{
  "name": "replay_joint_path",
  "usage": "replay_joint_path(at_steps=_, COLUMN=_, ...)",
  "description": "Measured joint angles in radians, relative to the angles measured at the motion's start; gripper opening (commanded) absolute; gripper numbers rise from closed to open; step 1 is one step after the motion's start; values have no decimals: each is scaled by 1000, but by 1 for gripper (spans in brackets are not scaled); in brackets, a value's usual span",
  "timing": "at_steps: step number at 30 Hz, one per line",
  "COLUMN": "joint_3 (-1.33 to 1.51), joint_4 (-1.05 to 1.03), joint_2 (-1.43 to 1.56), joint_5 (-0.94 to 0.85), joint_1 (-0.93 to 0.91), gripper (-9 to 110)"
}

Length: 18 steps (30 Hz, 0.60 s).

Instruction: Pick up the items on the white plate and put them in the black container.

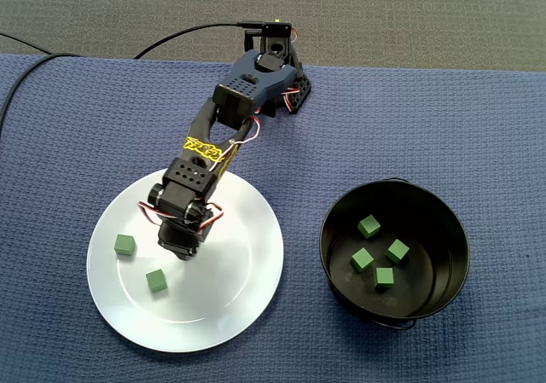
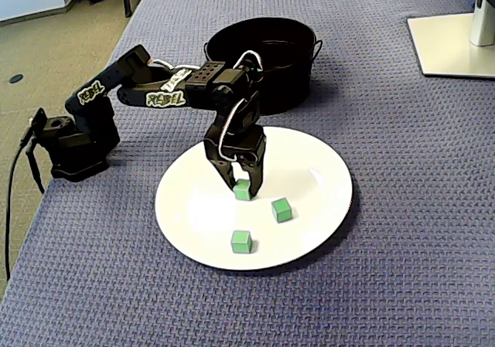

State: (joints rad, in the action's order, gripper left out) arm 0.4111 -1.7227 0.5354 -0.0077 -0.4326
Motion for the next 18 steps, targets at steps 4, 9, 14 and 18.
replay_joint_path(at_steps=4, joint_3=77, joint_4=-8, joint_2=129, joint_5=-129, joint_1=-32, gripper=0)
replay_joint_path(at_steps=9, joint_3=183, joint_4=-8, joint_2=492, joint_5=-235, joint_1=-60, gripper=0)
replay_joint_path(at_steps=14, joint_3=201, joint_4=37, joint_2=910, joint_5=-321, joint_1=100, gripper=0)
replay_joint_path(at_steps=18, joint_3=241, joint_4=120, joint_2=1150, joint_5=-374, joint_1=367, gripper=0)
